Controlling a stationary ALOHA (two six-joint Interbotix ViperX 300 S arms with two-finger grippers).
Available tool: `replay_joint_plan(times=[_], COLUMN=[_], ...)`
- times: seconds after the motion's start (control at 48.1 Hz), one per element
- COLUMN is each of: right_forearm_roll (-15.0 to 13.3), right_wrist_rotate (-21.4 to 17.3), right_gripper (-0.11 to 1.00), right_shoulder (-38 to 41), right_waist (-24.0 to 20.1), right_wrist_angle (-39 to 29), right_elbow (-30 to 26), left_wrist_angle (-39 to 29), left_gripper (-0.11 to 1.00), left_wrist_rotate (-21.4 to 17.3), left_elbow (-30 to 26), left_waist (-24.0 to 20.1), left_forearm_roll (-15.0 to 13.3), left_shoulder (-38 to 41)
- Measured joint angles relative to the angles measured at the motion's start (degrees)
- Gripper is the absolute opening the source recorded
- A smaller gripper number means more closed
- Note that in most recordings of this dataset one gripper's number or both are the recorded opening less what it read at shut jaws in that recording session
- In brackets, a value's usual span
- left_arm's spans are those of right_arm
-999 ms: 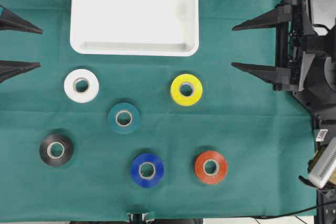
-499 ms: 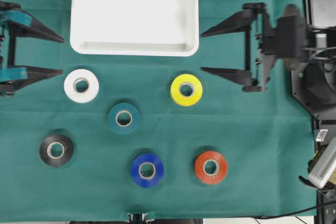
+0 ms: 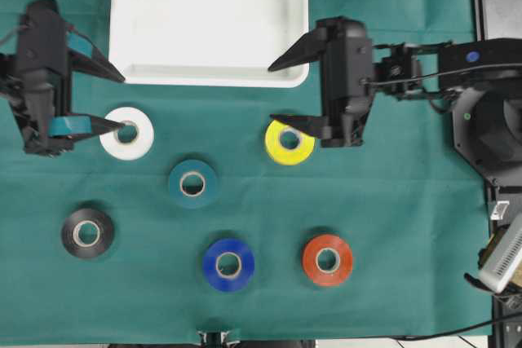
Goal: Put the tape alternately from left to right into the white case.
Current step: 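Lower the right gripper into the teal tape roll's hole and grip it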
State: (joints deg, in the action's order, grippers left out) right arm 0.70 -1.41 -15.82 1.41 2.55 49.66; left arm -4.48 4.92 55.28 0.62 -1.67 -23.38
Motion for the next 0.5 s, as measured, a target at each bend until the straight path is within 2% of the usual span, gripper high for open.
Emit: replay_joint_plan(times=[0.187, 0.499], right_forearm_roll=[-0.1, -0.2], right_wrist_rotate=[-1.4, -1.4], right_gripper=[0.69, 0.69], right_shoulder=[4.0, 4.9], right_waist=[0.0, 0.0], right_wrist_angle=[-0.7, -1.0], right_elbow=[-1.9, -2.5], left_wrist_angle=[-0.4, -0.4], left_gripper=[0.91, 0.91], left_wrist_rotate=[0.0, 0.0], left_elbow=[-1.1, -1.9], left_waist=[0.0, 0.0], left_forearm_roll=[0.1, 0.1], left_shoulder=[3.8, 4.8])
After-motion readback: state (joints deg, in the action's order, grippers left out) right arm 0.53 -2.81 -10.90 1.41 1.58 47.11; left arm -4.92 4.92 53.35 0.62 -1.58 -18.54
